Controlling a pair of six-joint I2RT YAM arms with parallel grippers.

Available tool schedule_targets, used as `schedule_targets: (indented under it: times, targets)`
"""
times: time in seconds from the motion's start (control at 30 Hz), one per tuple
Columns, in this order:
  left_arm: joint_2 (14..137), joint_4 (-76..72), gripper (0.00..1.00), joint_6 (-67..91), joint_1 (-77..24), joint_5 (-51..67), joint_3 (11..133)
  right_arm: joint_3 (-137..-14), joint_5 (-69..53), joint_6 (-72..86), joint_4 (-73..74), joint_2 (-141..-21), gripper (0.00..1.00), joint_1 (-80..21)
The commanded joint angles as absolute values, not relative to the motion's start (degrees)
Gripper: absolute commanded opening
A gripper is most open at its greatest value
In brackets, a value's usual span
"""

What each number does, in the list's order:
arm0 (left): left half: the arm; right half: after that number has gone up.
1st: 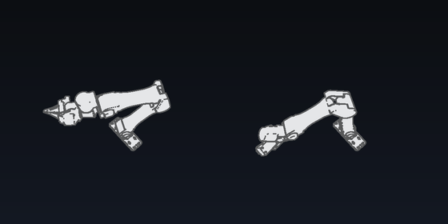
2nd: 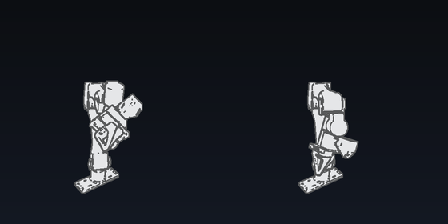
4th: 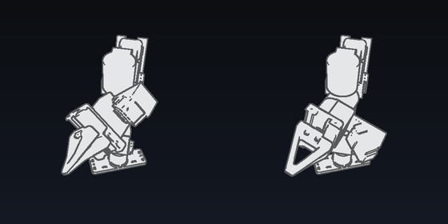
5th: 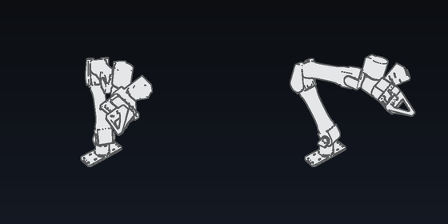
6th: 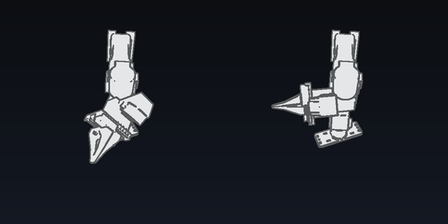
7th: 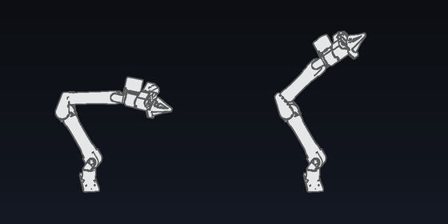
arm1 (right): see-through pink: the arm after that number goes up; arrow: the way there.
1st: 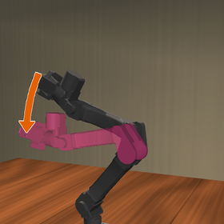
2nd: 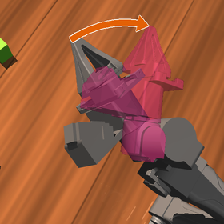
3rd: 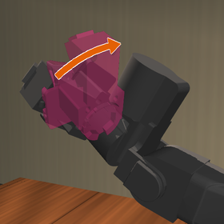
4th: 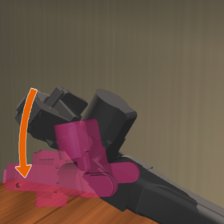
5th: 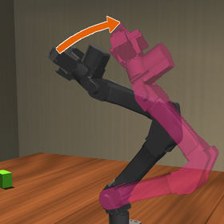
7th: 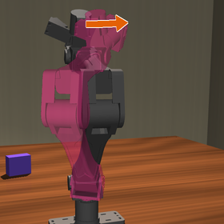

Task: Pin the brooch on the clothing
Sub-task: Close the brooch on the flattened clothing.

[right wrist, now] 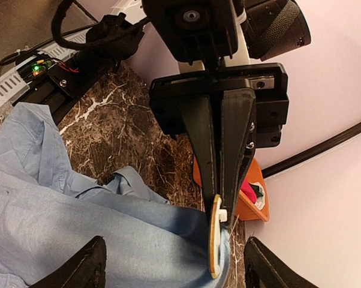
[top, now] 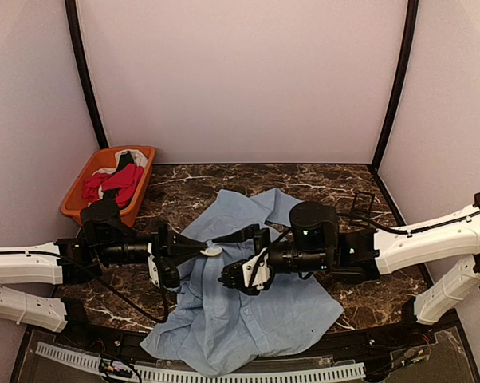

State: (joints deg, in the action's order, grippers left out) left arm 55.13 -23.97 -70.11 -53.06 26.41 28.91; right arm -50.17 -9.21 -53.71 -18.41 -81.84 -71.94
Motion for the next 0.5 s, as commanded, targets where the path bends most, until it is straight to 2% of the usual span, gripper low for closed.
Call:
schedule_targets:
  times: [0.0,0.1,0.47]
  targets:
    - [54.4,-25.2,0.01,-71.2,-53.3,28.2,31.1,-54.5,-10.3,-54.7,-14.3,-84.0,0.73,-71.6]
    - [54.3,-21.9,0.01,-74.7,-53.5,28.8,31.4,-57.5,-12.7,-55.7,-9.1,-84.8,0.69,-71.6]
    - [52.5,-2.6,0.01,-102.4,-54.0,24.9,33.3,-67.1,-15.7,-47.3,6.3,-85.4,0.7,-71.1]
